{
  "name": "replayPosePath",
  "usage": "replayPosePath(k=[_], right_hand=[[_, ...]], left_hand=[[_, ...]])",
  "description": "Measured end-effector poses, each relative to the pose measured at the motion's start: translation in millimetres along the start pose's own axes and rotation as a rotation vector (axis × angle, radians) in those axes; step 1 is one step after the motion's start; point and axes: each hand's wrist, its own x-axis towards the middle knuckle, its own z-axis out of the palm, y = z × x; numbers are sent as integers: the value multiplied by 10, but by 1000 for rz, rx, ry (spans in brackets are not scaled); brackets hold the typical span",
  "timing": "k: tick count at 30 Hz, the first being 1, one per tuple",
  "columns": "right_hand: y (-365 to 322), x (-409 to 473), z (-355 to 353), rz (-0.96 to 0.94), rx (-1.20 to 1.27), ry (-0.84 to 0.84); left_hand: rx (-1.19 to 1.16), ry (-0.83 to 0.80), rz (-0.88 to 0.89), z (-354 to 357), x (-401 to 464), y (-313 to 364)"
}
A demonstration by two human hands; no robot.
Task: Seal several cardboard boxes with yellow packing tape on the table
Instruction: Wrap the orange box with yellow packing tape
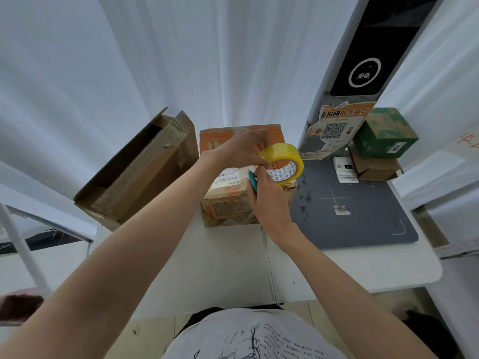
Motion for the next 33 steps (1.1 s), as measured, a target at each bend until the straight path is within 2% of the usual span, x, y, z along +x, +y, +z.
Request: replayPosePath(k=[5,9,11,13,15,18,25,30,33], right_hand=[[58,-11,50,90,-140,-105],[174,-198,-42,115,-116,-137],[242,-276,-119,143,48,-108],[246,-305,-214,268,301,-26],[234,-266,-303,415,490,134],[224,-103,-413,607,653,251],[108,319,-440,1032,1022,146],[28,442,-409,1089,1146,146],[46,450,-375,1100,1148,189]], left_hand=[[18,-35,-9,-1,22,24],[17,-23,-2,-17,31,11],[26,-20,-1,-34,49,33],[33,-23,6,-31,60,55],[26,-23,8,-19,66,53],[-11,-21,10,-13,48,33],[-131,12,12,41,-30,-24],[-191,-40,8,24,-58,-162],[-117,-164,-78,-62,-29,-418]])
